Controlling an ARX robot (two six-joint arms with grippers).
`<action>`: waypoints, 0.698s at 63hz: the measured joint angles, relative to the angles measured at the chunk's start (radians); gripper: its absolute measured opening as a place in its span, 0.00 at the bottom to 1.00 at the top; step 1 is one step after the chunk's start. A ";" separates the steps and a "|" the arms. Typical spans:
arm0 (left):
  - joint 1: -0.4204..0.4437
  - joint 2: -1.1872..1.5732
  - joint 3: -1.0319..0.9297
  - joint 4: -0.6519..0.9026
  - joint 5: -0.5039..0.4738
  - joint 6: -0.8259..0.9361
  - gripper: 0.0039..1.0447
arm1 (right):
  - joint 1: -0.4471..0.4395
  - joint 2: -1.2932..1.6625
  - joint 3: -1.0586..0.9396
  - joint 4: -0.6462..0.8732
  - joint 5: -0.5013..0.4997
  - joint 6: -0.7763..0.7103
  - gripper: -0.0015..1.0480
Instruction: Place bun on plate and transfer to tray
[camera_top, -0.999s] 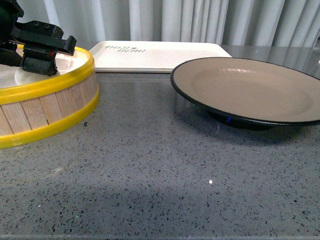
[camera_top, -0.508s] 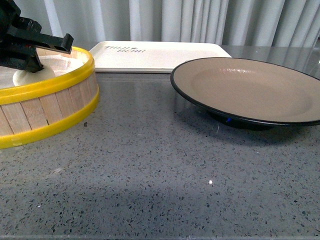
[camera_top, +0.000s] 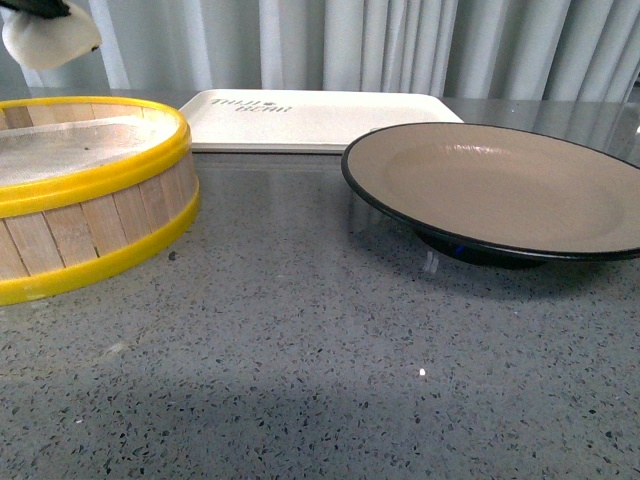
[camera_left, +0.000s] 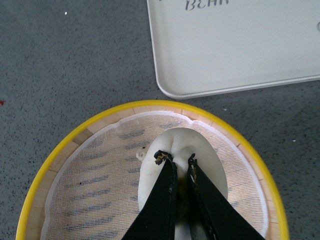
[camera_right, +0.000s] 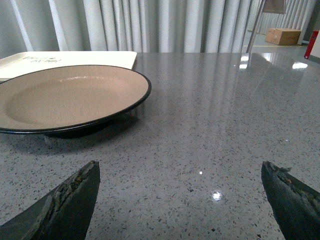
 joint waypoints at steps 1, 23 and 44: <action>-0.009 -0.005 0.005 -0.001 0.000 -0.004 0.04 | 0.000 0.000 0.000 0.000 0.000 0.000 0.92; -0.194 -0.059 0.083 -0.007 -0.019 -0.029 0.04 | 0.000 0.000 0.000 0.000 0.000 0.000 0.92; -0.376 -0.050 0.102 0.042 -0.034 -0.027 0.04 | 0.000 0.000 0.000 0.000 0.000 0.000 0.92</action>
